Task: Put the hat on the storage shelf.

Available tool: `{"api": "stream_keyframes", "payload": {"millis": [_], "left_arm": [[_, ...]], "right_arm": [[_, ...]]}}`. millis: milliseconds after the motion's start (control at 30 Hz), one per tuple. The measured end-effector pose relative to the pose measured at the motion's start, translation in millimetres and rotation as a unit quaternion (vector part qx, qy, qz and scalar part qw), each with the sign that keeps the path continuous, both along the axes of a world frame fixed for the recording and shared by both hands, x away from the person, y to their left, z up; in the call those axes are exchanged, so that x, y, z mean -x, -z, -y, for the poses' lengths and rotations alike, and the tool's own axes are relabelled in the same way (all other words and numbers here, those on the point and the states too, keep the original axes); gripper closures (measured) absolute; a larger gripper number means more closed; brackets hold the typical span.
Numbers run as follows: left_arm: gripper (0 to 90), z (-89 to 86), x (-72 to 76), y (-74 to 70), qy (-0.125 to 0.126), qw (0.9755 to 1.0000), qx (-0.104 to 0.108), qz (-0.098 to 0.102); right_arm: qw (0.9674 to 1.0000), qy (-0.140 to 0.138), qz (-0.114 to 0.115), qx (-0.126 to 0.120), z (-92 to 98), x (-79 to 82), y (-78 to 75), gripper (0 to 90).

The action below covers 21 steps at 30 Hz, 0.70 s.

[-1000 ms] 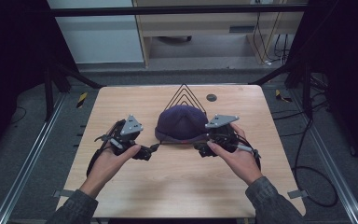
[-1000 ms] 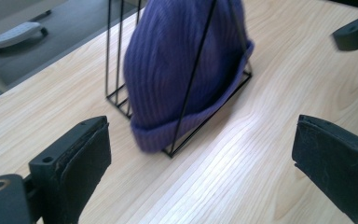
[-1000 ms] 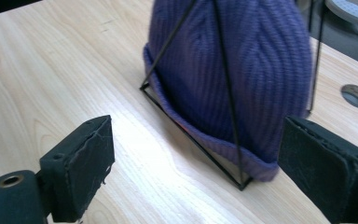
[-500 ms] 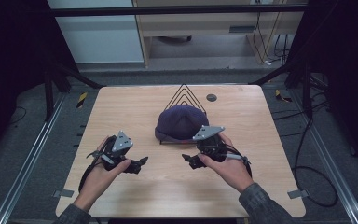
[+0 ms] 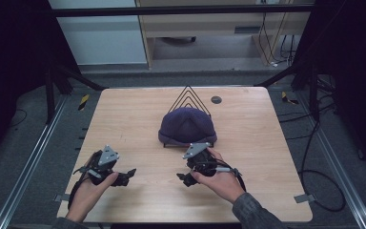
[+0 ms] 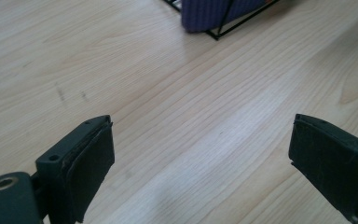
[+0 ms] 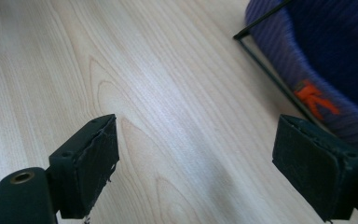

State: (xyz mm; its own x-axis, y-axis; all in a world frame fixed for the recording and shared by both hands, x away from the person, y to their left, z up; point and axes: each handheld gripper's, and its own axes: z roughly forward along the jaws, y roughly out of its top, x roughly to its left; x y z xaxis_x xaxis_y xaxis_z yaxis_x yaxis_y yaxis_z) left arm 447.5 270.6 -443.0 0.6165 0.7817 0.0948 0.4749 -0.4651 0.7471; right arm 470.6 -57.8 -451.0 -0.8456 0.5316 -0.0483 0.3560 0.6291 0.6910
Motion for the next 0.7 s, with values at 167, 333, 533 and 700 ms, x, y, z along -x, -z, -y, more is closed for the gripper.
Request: {"api": "stream_keyframes", "payload": {"millis": [167,333,533,700], "left_arm": [[6.1,-11.2,-0.6,3.7,-0.018,0.9998,0.005,-0.007],[6.0,-14.7,-1.1,14.3,-0.022,0.9995,-0.008,-0.023],[6.2,-17.1,-5.2,22.4,-0.035,0.9986,0.002,-0.040],[6.2,-17.9,-8.6,26.9,-0.041,0.9978,0.011,-0.052]], "right_arm": [[0.9998,0.002,-0.019,0.001,-11.6,-2.7,11.6,14.3],[0.9995,0.010,-0.031,0.004,-20.7,-8.9,19.6,14.2],[0.9981,0.026,-0.055,-0.010,-25.4,-20.8,26.0,13.1],[0.9980,0.035,-0.050,-0.014,-29.2,-27.3,31.5,12.8]]}}
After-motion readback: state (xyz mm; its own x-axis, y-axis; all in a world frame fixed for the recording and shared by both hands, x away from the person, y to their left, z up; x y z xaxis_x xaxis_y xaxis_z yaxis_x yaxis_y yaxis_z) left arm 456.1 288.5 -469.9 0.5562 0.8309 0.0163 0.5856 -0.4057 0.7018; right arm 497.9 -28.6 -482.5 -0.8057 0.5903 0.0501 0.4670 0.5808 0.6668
